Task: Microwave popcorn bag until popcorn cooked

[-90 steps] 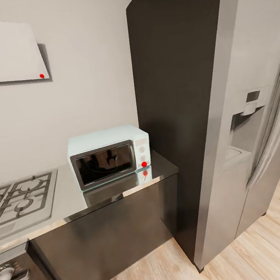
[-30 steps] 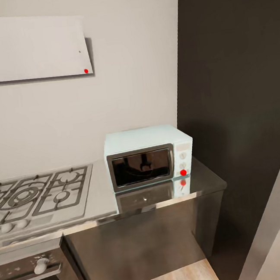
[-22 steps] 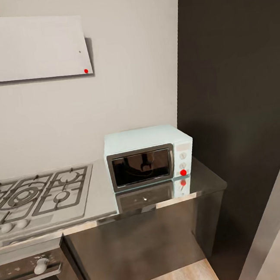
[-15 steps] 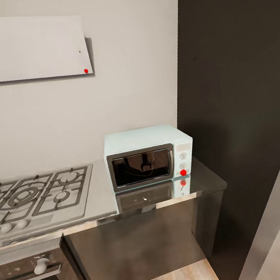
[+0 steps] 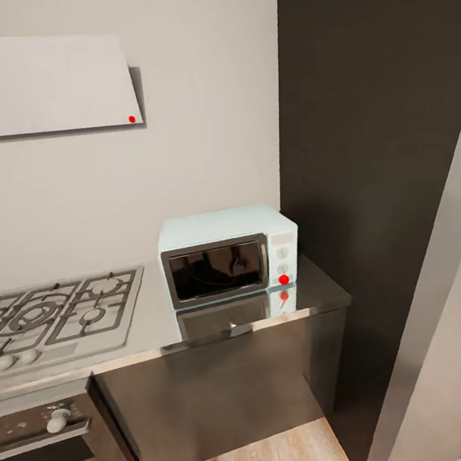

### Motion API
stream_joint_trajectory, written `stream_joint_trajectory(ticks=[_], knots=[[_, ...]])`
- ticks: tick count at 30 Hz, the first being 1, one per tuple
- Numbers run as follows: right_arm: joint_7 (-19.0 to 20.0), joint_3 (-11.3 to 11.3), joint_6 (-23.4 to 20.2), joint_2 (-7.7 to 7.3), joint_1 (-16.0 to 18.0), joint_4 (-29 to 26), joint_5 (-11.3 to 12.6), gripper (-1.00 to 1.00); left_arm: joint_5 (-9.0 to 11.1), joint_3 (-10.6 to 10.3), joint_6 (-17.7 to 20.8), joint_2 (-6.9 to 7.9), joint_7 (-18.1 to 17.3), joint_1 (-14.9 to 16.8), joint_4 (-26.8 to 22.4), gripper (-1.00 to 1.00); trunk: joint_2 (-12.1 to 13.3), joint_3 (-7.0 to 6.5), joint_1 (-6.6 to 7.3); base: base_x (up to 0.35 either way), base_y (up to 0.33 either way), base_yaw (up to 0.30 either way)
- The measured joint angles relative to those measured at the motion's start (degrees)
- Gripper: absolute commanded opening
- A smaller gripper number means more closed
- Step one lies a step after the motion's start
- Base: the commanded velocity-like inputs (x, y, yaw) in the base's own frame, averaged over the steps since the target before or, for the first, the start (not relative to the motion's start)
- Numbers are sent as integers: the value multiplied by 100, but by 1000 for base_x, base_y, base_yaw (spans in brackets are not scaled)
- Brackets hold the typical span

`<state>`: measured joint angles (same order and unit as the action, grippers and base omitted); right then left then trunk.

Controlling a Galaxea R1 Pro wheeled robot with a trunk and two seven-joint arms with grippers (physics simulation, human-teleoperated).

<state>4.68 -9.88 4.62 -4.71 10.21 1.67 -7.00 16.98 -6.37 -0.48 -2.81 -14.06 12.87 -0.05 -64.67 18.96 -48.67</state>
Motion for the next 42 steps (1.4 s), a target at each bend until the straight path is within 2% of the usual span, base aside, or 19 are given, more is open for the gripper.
stream_joint_trajectory(ticks=[24, 42], knots=[[1, 0, 7, -9, 0, 0, 2, 100, 2, 0, 0, 9, 1, -1, -1, 100, 0, 0, 0, 0, -3, 261], [-5, 9, 29, -9, -1, 0, -14, 100, 1, 0, 0, 8, 3, 1, 1, 100, 0, 0, 0, 0, -2, 14]])
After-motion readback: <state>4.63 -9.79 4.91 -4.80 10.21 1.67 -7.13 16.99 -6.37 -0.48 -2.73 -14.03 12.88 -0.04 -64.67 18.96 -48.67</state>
